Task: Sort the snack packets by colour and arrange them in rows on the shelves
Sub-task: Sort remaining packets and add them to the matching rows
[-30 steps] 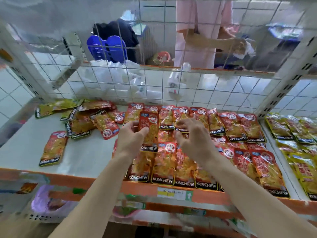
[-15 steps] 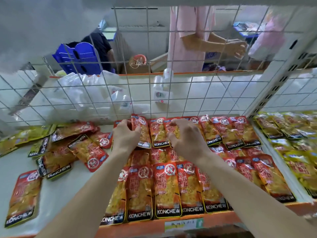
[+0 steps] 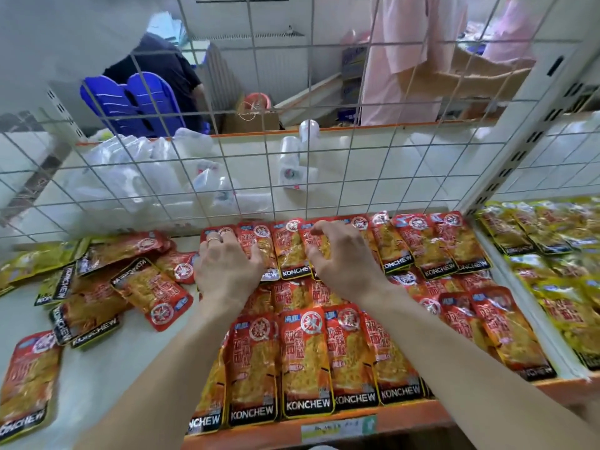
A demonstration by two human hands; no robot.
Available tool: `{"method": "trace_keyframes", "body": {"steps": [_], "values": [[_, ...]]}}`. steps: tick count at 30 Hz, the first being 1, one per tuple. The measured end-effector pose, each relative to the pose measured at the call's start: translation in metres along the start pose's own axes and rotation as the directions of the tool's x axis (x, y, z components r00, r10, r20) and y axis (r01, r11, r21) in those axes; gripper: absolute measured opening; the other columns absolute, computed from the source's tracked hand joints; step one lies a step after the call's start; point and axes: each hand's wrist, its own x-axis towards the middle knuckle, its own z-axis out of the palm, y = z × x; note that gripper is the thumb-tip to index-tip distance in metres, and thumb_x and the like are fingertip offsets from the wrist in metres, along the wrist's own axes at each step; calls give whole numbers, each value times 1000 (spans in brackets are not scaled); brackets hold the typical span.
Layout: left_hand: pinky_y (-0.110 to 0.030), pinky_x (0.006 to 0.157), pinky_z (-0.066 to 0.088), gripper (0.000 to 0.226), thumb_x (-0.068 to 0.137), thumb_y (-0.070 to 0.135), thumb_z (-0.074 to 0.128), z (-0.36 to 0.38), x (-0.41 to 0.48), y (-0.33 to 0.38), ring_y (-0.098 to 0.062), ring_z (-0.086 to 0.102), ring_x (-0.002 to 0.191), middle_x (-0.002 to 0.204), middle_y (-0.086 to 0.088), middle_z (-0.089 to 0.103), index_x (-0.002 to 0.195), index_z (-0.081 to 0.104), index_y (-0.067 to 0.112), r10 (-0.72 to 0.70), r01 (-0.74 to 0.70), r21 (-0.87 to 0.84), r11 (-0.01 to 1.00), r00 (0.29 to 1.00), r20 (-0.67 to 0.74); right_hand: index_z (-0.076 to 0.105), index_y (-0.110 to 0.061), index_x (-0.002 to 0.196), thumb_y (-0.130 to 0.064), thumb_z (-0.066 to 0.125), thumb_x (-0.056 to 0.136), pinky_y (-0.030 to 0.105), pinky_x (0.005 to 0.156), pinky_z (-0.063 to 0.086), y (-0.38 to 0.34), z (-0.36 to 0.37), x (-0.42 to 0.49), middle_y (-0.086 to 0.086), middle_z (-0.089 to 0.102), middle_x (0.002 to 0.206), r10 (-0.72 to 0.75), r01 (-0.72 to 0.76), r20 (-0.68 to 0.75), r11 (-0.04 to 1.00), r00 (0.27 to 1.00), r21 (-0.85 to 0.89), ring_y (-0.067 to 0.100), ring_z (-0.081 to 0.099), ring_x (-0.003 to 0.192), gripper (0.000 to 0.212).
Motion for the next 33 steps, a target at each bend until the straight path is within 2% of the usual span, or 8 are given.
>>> {"method": "trace_keyframes", "body": {"steps": [6,11,17,24,28,31,33], "values": [[-46,83,46,50,96,42,53,0,-4,-2,-39,56,108,116,-22,60,122,55,-1,30,-30,-20,999,1000,9,57,-12,130,-28,60,95,46,103,43,0,1,-5,5,61,127,32,-32,2,999,999,11,22,51,121,39],[-47,85,46,50,97,41,54,-1,-5,-5,-40,56,108,116,-22,60,124,53,0,45,-45,-81,996,999,7,56,-13,131,-29,60,95,46,104,42,-4,-2,-8,4,60,128,48,-48,4,998,999,26,21,49,122,39],[-46,80,46,37,95,35,58,-8,-12,-3,-37,58,99,108,-18,60,113,60,2,120,-126,-129,984,991,-52,57,-15,130,-30,61,95,45,104,42,-1,-12,-12,3,60,128,26,-26,-5,999,1000,42,21,49,122,38],[-45,89,45,35,95,37,59,-39,-55,-4,-31,59,106,119,-9,59,117,59,9,133,-141,-115,983,988,-80,55,-12,135,-29,64,93,45,106,42,4,-21,-18,7,59,133,-110,108,57,993,992,41,25,50,126,45],[-46,98,42,36,95,36,60,-61,-95,-21,-31,55,119,133,-8,58,122,59,12,42,-51,-85,995,993,-112,53,-15,138,-29,65,93,47,111,35,-10,-14,-26,7,54,140,-236,226,123,970,964,85,27,42,133,49],[-44,98,43,39,92,39,59,-78,-132,-36,-29,57,120,137,-5,56,122,60,14,-45,30,-85,996,982,-185,48,-20,144,-34,62,95,44,115,27,-27,-4,-38,5,48,145,-335,323,198,942,921,90,26,35,137,53],[-46,96,46,42,89,42,56,-85,-159,-45,-29,59,118,137,-3,57,120,62,15,-93,74,-85,994,966,-242,47,-19,144,-34,60,96,47,115,29,-38,2,-48,3,46,146,-409,393,237,913,881,111,24,34,138,53]]}}
